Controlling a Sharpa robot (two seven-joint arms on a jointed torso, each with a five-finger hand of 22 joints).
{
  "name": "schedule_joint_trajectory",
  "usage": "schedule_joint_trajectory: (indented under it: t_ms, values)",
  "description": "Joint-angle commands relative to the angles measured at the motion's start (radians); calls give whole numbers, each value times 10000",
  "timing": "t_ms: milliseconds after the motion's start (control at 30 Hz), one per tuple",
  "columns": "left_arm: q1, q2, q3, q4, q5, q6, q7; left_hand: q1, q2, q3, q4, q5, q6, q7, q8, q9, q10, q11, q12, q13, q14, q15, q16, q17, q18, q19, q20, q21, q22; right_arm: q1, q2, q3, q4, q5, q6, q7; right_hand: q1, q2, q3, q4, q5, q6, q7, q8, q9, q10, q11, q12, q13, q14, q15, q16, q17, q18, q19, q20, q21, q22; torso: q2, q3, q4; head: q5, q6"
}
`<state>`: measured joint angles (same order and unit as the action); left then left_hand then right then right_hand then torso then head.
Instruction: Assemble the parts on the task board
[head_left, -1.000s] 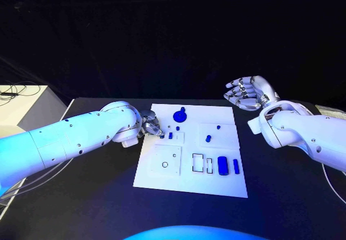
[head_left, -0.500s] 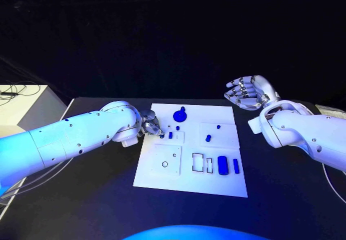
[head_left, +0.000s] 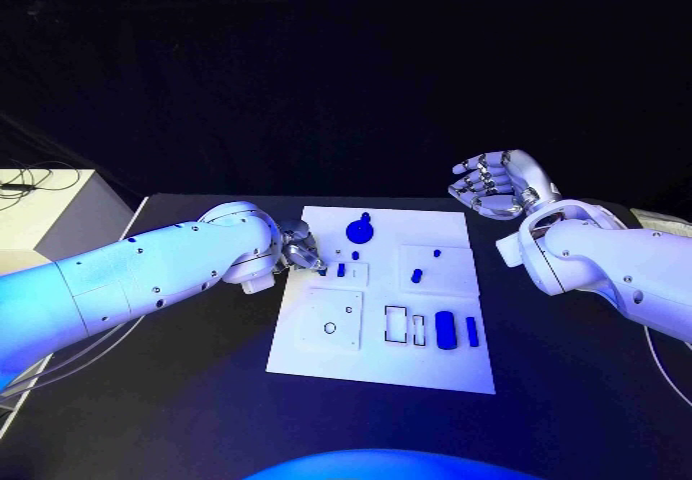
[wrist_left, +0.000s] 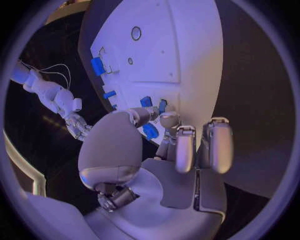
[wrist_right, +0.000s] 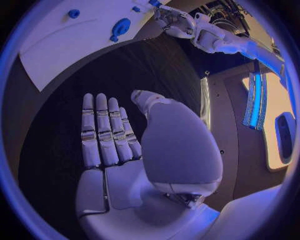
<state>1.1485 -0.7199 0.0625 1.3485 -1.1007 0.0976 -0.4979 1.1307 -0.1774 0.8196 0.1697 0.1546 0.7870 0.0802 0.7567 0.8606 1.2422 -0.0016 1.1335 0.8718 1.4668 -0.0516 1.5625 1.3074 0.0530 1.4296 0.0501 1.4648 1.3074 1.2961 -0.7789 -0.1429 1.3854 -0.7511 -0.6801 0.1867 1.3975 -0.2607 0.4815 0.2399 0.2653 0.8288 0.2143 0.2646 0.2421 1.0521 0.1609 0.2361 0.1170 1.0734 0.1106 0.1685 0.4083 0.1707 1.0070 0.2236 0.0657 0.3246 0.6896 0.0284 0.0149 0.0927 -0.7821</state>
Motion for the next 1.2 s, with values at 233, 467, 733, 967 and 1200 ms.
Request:
schedule_joint_trajectory:
  t_ms: [233,467,733,967,1200]
  values:
    - [-29,-24,7,84,49,28,3,-40,95,1726,-1665,69,87,-41,35,383,48,-3,-59,-17,1024,-78,54,2589,-39,47,14,36,684,-10,1,4,-5,-18,74,116,-117,4,-31,-57,68,1,193,-54,-16,8,38,-66,-35,31,67,-73,-27,127,-55,40,-27,-43,0,5,-5,-4,-31]
    - [-34,-8,9,68,76,40,3,-40,95,1726,-1665,69,87,-41,35,383,48,-3,-59,-17,1024,-78,54,2589,-39,47,14,36,684,-12,7,4,-12,-18,104,107,-124,6,-36,-57,69,1,194,-58,-19,7,39,-70,-48,31,69,-82,-37,127,-57,42,-27,-60,-4,15,0,-2,-38]
    - [-35,43,7,33,50,149,3,-40,95,1726,-1665,69,87,-41,35,383,48,-3,-59,-17,1024,-78,54,2589,-39,47,14,36,684,-19,20,4,-28,0,146,97,-144,14,-47,-52,73,3,197,-67,-25,8,42,-76,-79,33,74,-103,-59,127,-63,47,-28,-100,3,21,3,2,-56]
    - [-34,111,-18,18,-67,426,-20,-69,64,1770,-1696,116,110,-49,46,396,76,-11,-49,-2,1031,-85,66,2609,-52,84,4,65,737,-23,21,4,-29,39,169,91,-169,20,-63,-46,82,3,201,-77,-31,4,48,-85,-113,34,79,-126,-83,126,-67,52,-28,-144,-7,21,-7,11,-87]
    - [-35,254,-98,-61,-74,421,-25,-99,40,1785,-1706,159,122,-51,52,405,104,-14,-30,25,1029,-90,63,2604,-56,98,-2,75,757,-24,21,4,-15,64,180,94,-179,38,-79,-72,224,1,210,-109,-52,-3,57,-106,-214,42,90,-191,-153,128,-76,64,-24,-276,8,9,-20,7,-76]
